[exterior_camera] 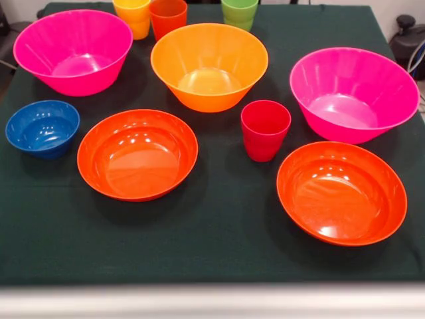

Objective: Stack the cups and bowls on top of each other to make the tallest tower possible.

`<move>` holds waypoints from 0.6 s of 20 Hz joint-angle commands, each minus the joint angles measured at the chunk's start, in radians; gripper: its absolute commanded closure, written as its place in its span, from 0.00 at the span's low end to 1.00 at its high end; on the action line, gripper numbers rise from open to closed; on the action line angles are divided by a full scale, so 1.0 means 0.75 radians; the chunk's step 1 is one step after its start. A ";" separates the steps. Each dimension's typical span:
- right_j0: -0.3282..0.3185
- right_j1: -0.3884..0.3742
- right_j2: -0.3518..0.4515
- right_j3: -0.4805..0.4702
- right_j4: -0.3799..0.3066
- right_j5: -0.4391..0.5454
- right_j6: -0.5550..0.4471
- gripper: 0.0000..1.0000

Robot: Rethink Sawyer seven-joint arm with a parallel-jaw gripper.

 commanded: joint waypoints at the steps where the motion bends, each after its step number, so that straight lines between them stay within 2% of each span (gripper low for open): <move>1: 0.016 0.161 0.071 -0.115 0.027 0.061 0.235 0.00; 12: -0.027 0.216 0.101 -0.223 0.028 0.098 0.158 0.00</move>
